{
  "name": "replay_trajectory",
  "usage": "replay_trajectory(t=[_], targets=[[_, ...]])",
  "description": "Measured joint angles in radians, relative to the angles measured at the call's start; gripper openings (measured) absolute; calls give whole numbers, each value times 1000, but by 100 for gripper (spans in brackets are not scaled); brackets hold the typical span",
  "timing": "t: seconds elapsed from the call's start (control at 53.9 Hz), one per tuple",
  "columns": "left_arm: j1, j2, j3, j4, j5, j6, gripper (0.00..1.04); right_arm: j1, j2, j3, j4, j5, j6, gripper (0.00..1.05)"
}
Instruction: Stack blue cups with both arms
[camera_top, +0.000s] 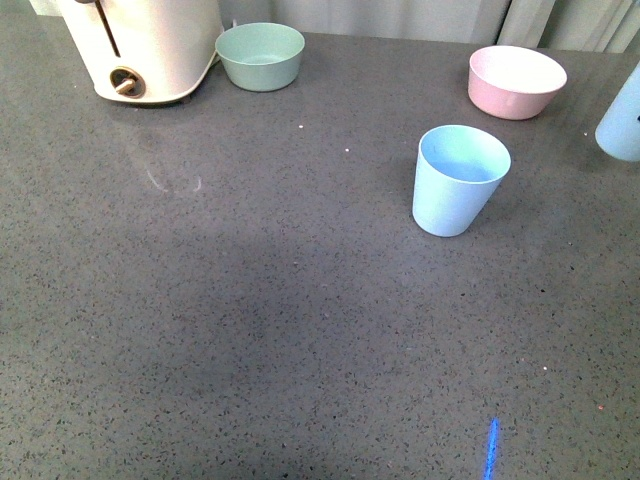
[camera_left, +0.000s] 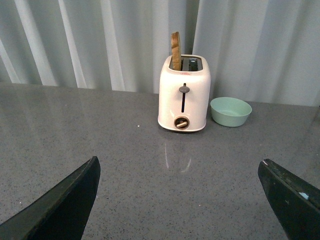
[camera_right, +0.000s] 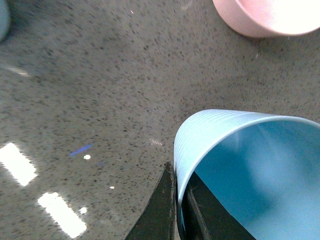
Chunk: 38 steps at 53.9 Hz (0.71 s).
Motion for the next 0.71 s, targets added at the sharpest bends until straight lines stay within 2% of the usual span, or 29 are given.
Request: replay_trajectory(t=[0.111, 0.241, 0.52, 0.706], targets=[[0, 0, 0, 0, 0, 0, 96, 35, -106, -22, -40, -57, -7, 2], [0, 0, 0, 0, 0, 0, 96, 134, -204, -23, -74, -123, 9, 2], [0, 0, 0, 0, 0, 0, 96, 302, -219, -63, -66, -107, 39, 2], [0, 0, 0, 0, 0, 0, 96, 338, -210, -80, -55, -95, 55, 2]])
